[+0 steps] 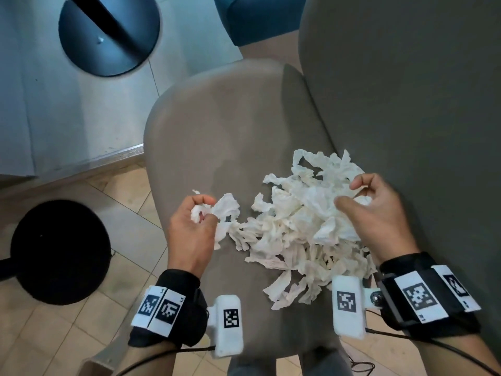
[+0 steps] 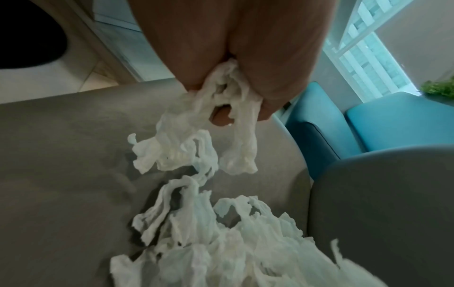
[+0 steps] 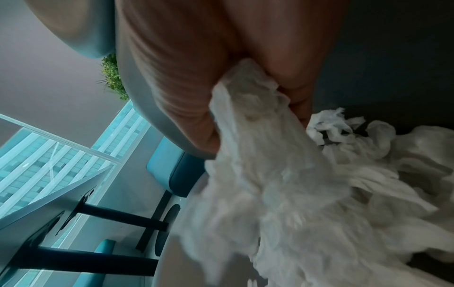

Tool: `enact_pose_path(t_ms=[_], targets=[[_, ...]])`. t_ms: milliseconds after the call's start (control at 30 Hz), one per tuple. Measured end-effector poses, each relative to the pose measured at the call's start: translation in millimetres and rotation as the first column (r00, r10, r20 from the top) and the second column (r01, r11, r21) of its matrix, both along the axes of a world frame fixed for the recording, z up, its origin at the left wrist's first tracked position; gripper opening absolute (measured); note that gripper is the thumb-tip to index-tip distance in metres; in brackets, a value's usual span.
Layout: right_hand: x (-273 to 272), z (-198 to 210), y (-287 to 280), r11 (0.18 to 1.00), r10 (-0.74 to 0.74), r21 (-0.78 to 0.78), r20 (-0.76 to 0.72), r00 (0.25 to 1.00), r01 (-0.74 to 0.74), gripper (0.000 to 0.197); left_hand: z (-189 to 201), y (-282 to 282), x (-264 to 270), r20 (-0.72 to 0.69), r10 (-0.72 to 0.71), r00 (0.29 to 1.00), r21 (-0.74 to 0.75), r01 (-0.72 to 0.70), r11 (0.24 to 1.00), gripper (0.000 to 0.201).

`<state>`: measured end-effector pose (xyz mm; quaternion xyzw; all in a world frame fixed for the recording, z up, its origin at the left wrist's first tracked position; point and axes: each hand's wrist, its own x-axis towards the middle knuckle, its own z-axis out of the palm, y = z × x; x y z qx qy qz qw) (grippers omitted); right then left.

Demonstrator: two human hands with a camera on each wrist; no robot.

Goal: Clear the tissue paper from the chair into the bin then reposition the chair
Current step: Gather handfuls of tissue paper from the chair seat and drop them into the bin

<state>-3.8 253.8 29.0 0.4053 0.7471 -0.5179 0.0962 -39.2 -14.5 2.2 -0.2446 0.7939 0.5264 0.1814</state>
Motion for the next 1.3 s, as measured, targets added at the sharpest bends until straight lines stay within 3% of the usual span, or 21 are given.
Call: enact_pose_path(t_ms=[267, 367, 433, 500, 567, 700, 833, 967, 1167, 1200, 1300], targets=[[10.7, -2.2, -19.3, 0.99, 0.141, -0.024, 0.011, 0.99, -0.141, 0.033, -13.1, -28.4, 31.6, 0.132, 0.02, 0.991, -0.106, -0.006, 0.994, 0.047], [10.9, -7.4, -26.5, 0.993, 0.112, -0.034, 0.01, 0.994, -0.112, 0.026, -25.2, -31.0, 37.7, 0.159, 0.064, 0.985, -0.195, -0.033, 0.98, 0.033], [11.4, -12.9, -32.4, 0.991, 0.131, -0.008, 0.024, 0.991, -0.13, 0.02, -34.1, -31.1, 42.2, 0.205, 0.041, 0.978, -0.255, 0.014, 0.967, 0.023], [12.0, -18.1, -39.8, 0.979, 0.203, 0.011, 0.066, 0.977, -0.204, 0.016, -44.0, -31.2, 47.8, 0.239, -0.021, 0.971, -0.288, 0.092, 0.953, 0.027], [12.5, -23.3, -49.3, 0.941, 0.33, 0.017, 0.153, 0.931, -0.337, 0.02, -54.2, -31.4, 52.9, 0.256, -0.086, 0.963, -0.338, 0.173, 0.925, 0.034], [13.0, -43.0, -66.1, 0.776, 0.55, 0.132, 0.339, 0.764, -0.617, 0.047, -63.6, -27.8, 57.9, 0.344, -0.189, 0.92, -0.405, 0.327, 0.854, 0.028], [12.8, -59.7, -67.7, 0.732, 0.538, 0.193, 0.425, 0.728, -0.653, 0.031, -57.9, -25.1, 57.5, 0.304, -0.225, 0.926, -0.393, 0.337, 0.855, 0.024], [12.5, -54.1, -61.7, 0.732, 0.542, 0.243, 0.36, 0.76, -0.637, 0.018, -45.5, -25.4, 57.0, 0.27, -0.22, 0.937, -0.36, 0.31, 0.88, 0.014], [21.5, -15.8, -45.1, 0.91, 0.34, 0.162, 0.233, 0.911, -0.382, 0.006, -19.8, -23.6, 63.9, 0.137, -0.101, 0.985, -0.269, 0.135, 0.954, 0.017], [22.3, -7.5, -43.8, 0.931, 0.298, 0.146, 0.231, 0.926, -0.336, 0.007, -16.5, -24.0, 65.2, 0.125, -0.065, 0.99, -0.262, 0.096, 0.96, 0.019], [29.1, 6.0, -37.8, 0.964, 0.222, 0.094, 0.224, 0.949, -0.248, 0.041, -15.2, -27.2, 71.5, 0.112, -0.028, 0.993, -0.272, 0.058, 0.96, 0.013]])
